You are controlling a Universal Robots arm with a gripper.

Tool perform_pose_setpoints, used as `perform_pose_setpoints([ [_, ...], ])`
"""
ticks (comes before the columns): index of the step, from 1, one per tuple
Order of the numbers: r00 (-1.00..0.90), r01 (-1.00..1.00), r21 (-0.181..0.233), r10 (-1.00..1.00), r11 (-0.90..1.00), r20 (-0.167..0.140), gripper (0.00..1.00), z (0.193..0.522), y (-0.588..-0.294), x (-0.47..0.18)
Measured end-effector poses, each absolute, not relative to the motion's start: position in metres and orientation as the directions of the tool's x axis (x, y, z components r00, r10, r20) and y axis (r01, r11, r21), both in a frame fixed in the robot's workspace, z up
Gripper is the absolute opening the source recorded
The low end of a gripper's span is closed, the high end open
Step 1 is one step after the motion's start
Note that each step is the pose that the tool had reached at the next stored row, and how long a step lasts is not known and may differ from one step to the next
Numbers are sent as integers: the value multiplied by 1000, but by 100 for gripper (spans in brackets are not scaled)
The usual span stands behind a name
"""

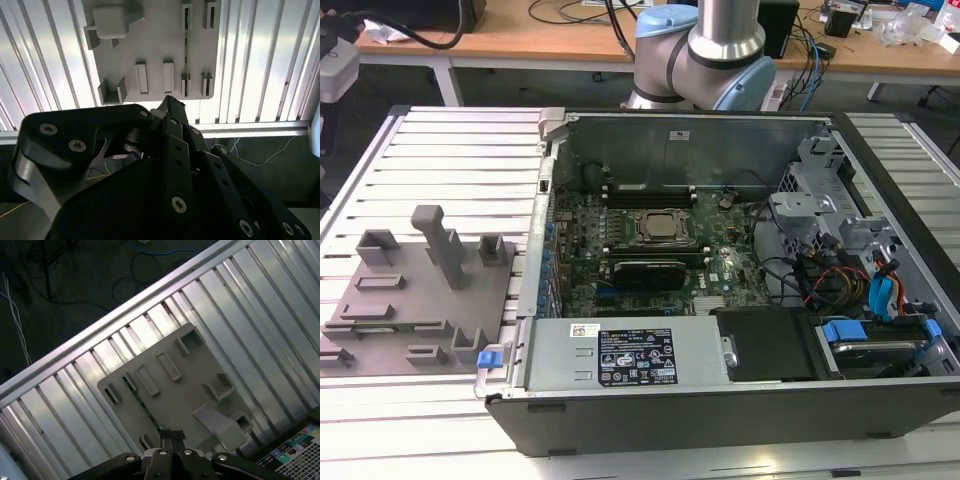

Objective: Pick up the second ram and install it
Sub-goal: 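Pick up the second ram and move it above second insertion slot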

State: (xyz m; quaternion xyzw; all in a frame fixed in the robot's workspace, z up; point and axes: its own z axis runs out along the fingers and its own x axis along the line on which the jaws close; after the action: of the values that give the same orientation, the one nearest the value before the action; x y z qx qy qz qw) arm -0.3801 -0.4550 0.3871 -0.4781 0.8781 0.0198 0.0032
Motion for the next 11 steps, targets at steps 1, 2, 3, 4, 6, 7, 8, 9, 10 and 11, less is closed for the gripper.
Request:
perform_pose_setpoints([
  [1,-521,-853,32,-853,520,-25,11,387,-455,-380],
  [2,-498,-867,32,-867,497,-25,11,387,-455,-380],
  [3,-472,-882,32,-881,471,-25,11,387,-455,-380],
  [4,-449,-893,32,-893,448,-25,11,387,-455,-380],
  [6,-392,-920,31,-920,392,-24,11,387,-455,-380],
  [7,-362,-932,31,-932,362,-22,11,387,-455,-380],
  [8,-340,-940,30,-940,340,-20,11,387,-455,-380],
  [9,-315,-949,29,-949,314,-18,11,387,-455,-380],
  [10,-302,-953,29,-953,302,-17,11,387,-455,-380],
  [11,-289,-957,28,-957,288,-15,11,387,-455,-380],
])
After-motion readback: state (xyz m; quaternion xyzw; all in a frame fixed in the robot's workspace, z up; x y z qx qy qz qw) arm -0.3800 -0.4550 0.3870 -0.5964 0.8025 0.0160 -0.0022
